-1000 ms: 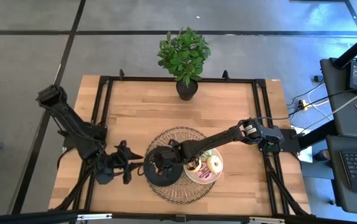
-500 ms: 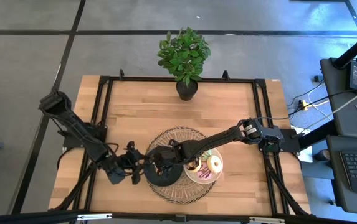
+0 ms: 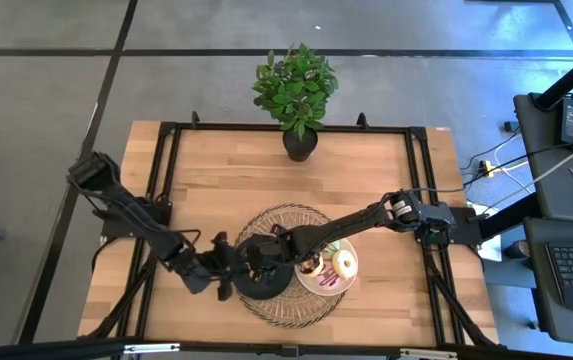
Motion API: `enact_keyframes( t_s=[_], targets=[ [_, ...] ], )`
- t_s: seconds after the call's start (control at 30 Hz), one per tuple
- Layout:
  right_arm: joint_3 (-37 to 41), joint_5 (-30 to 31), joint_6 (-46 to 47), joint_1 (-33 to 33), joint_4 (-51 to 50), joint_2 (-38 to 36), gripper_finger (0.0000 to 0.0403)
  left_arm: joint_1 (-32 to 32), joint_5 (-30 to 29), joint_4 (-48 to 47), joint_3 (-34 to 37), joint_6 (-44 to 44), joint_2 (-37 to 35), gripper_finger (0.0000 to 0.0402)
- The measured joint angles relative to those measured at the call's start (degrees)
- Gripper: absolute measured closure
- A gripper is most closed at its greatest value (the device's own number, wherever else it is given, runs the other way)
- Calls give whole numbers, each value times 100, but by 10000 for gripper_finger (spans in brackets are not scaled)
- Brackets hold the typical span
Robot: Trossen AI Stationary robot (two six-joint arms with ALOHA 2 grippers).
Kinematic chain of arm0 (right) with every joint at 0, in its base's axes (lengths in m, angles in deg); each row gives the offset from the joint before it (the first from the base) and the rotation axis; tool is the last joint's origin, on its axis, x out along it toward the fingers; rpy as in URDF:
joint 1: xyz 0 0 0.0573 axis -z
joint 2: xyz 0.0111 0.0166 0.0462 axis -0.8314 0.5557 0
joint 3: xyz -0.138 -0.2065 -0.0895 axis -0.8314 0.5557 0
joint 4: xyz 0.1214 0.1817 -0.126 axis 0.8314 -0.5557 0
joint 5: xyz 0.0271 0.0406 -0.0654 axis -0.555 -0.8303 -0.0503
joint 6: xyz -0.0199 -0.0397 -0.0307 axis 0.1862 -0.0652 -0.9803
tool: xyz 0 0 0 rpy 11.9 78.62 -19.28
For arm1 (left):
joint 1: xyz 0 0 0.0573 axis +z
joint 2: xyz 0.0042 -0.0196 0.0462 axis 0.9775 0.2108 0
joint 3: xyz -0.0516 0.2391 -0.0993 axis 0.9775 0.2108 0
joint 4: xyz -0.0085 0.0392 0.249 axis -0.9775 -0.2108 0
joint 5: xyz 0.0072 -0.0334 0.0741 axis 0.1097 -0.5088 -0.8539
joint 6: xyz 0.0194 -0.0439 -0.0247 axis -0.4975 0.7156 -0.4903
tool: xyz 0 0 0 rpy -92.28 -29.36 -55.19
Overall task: Pick & Place donuts
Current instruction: Put the small blue donut on the black plate
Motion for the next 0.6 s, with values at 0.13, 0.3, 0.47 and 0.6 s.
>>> enact_keyframes(
  t_s=[0.13,0.3,0.47,0.6],
  targets=[
    [1,2,0,0,-3,0,258,121,17,1,0,175,185,274],
    [1,0,0,2,-10,0,258,188,174,9,0,186,245,274],
    [1,0,0,2,-10,0,258,219,242,-2,0,205,245,274],
    [1,2,0,2,-8,0,258,221,244,-53,0,355,245,274]
  ],
)
